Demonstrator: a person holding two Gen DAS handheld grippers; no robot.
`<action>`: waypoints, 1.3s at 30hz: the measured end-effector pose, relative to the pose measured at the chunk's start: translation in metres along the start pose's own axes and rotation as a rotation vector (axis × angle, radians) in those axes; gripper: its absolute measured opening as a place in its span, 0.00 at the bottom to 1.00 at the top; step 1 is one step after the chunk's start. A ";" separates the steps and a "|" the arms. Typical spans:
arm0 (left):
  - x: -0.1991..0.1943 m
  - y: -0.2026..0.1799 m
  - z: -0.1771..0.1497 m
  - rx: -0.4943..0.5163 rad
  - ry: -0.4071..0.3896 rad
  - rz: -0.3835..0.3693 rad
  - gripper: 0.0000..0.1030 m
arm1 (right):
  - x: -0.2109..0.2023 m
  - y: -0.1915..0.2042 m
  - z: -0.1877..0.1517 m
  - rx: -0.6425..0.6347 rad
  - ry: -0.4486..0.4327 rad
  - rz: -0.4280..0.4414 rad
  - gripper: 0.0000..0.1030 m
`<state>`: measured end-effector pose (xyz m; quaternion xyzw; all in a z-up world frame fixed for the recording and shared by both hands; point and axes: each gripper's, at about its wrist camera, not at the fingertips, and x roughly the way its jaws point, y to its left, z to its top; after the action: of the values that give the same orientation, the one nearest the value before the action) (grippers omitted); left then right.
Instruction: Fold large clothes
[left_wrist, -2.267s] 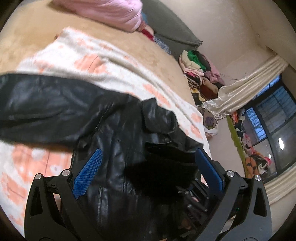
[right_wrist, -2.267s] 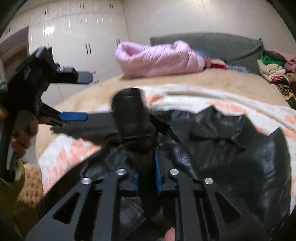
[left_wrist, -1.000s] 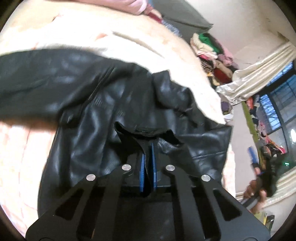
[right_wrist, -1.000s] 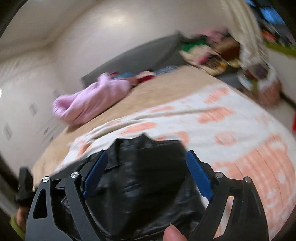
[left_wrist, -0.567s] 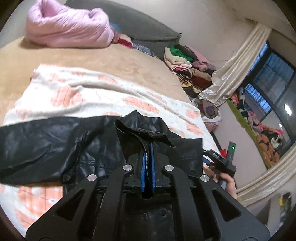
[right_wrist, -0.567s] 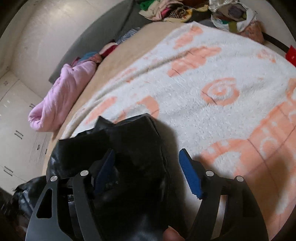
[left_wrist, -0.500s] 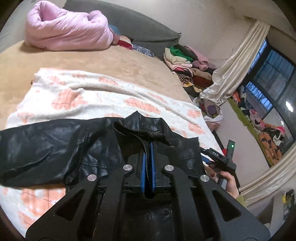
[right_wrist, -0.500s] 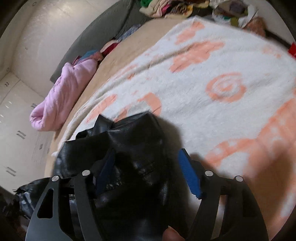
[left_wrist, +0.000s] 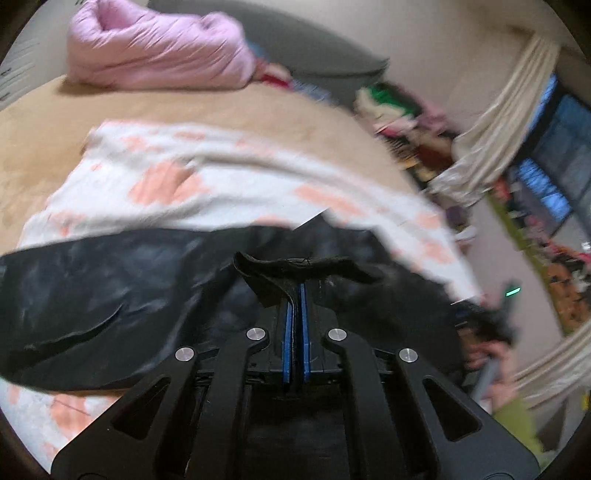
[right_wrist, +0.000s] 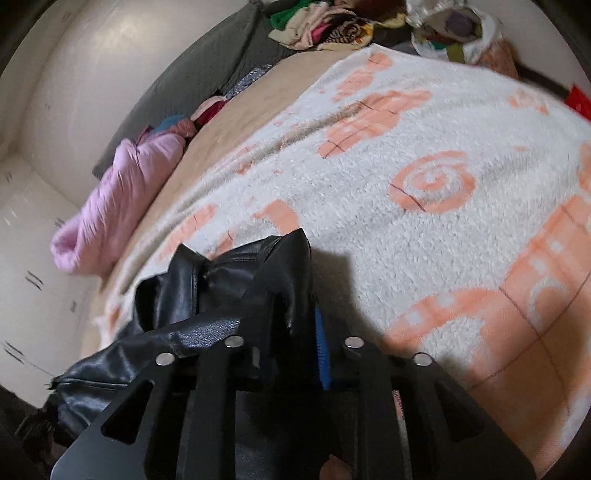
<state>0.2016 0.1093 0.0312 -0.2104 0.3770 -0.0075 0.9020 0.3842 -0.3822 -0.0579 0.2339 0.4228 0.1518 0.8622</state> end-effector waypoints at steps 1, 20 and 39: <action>0.007 0.008 -0.003 -0.013 0.022 -0.001 0.00 | -0.002 0.002 0.000 -0.012 -0.003 -0.008 0.25; 0.020 0.025 -0.033 0.109 0.033 0.018 0.00 | -0.060 0.085 -0.053 -0.410 -0.054 -0.064 0.50; 0.035 0.037 -0.043 0.095 0.122 0.033 0.10 | -0.045 0.065 -0.077 -0.366 0.015 -0.209 0.59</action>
<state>0.1918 0.1208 -0.0332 -0.1601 0.4337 -0.0235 0.8864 0.2920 -0.3270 -0.0346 0.0269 0.4167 0.1376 0.8982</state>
